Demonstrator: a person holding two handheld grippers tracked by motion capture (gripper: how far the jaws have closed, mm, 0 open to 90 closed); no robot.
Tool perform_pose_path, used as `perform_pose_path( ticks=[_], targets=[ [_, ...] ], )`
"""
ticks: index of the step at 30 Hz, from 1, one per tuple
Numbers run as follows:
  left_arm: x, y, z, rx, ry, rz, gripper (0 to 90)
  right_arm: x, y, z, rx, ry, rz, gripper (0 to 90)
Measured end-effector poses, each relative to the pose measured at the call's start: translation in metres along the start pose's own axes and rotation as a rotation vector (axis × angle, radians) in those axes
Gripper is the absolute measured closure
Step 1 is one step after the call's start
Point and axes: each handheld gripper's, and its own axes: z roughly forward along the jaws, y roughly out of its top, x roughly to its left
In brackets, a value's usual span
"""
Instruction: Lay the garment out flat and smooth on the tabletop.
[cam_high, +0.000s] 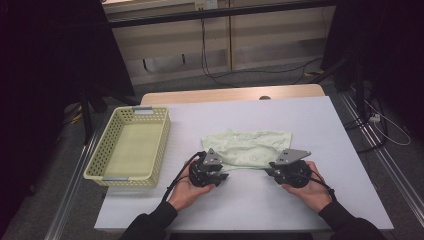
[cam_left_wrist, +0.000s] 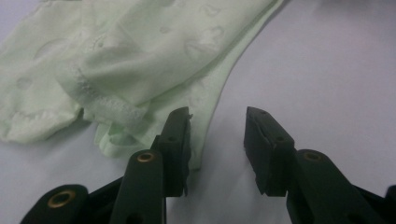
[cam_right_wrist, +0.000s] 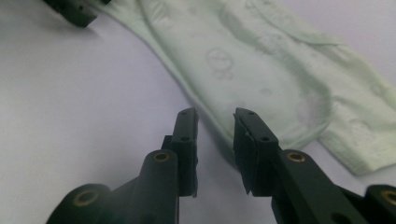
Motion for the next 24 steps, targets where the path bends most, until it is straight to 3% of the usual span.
perform_pose_path(
  ticks=[2, 4, 7, 10, 14, 16, 19, 21, 24],
  targets=[
    [0.003, -0.001, 0.0, -0.004, -0.005, 0.001, 79.7, 0.001, -0.001, 0.002, 0.011, -0.006, -0.011, 71.8],
    [0.004, -0.001, -0.001, 0.005, 0.007, 0.011, 88.3, 0.001, 0.0, 0.004, 0.014, -0.008, -0.017, 72.0],
    [0.005, -0.002, 0.0, -0.01, -0.004, -0.018, 90.0, 0.001, 0.0, 0.007, 0.025, -0.028, -0.022, 72.0],
    [0.007, -0.002, -0.003, 0.016, -0.013, -0.005, 90.0, 0.0, 0.0, 0.008, 0.025, -0.029, -0.021, 72.7],
    [0.012, -0.004, -0.01, 0.026, -0.02, -0.009, 90.0, 0.003, 0.0, 0.011, 0.042, -0.015, -0.029, 81.2],
    [0.013, -0.005, -0.011, 0.017, -0.029, -0.033, 90.0, 0.006, 0.001, 0.011, 0.045, -0.009, -0.032, 88.5],
    [0.015, -0.008, -0.013, 0.036, -0.042, -0.023, 90.0, 0.009, 0.002, 0.012, 0.057, 0.008, -0.04, 90.0],
    [0.013, -0.011, -0.013, 0.019, -0.03, -0.039, 90.0, 0.011, 0.003, 0.011, 0.063, -0.005, -0.036, 90.0],
    [0.014, -0.01, -0.014, -0.016, -0.029, -0.05, 85.3, 0.008, 0.005, 0.008, 0.023, -0.006, -0.028, 87.7]
  ],
)
